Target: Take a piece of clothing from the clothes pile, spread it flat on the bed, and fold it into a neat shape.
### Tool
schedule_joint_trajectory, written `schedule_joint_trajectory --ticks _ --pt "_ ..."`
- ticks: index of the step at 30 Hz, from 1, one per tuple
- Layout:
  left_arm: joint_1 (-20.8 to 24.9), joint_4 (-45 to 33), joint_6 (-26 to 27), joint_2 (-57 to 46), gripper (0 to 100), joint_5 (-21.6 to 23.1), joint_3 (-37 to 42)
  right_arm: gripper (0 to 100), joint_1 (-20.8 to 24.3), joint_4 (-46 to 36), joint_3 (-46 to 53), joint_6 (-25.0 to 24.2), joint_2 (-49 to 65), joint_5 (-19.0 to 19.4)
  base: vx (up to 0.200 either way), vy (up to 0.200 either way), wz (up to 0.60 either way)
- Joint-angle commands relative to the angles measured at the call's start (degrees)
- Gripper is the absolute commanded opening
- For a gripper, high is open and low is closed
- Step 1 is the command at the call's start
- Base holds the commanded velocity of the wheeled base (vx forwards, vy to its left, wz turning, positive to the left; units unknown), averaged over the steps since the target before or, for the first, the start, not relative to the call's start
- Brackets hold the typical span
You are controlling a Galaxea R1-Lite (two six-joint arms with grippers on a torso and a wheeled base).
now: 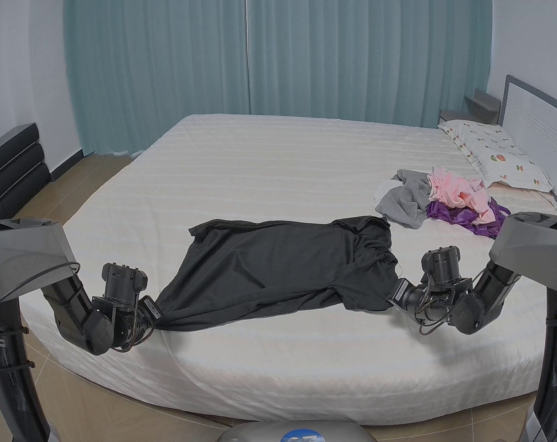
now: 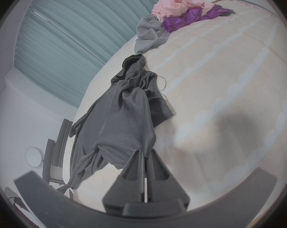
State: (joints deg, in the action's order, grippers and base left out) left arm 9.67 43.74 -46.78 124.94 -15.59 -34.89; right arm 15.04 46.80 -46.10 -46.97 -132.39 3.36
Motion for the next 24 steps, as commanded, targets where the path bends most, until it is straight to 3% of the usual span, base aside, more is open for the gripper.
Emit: schedule_joint_trajectory --ticks 1,14,24 --pt "0.00 0.03 0.02 -0.93 0 -0.05 0.17 0 -0.98 0.05 6.03 -0.05 7.67 0.59 0.000 0.000 0.00" --pt "0.00 -0.06 0.72 -4.97 0 -0.14 1.84 0 -1.33 -0.48 23.17 -0.05 25.60 5.60 0.000 0.000 0.00" --pt "0.18 -0.23 3.88 -6.99 0 -0.23 4.39 0 1.66 -10.50 33.80 0.83 37.82 8.76 0.000 0.000 0.00"
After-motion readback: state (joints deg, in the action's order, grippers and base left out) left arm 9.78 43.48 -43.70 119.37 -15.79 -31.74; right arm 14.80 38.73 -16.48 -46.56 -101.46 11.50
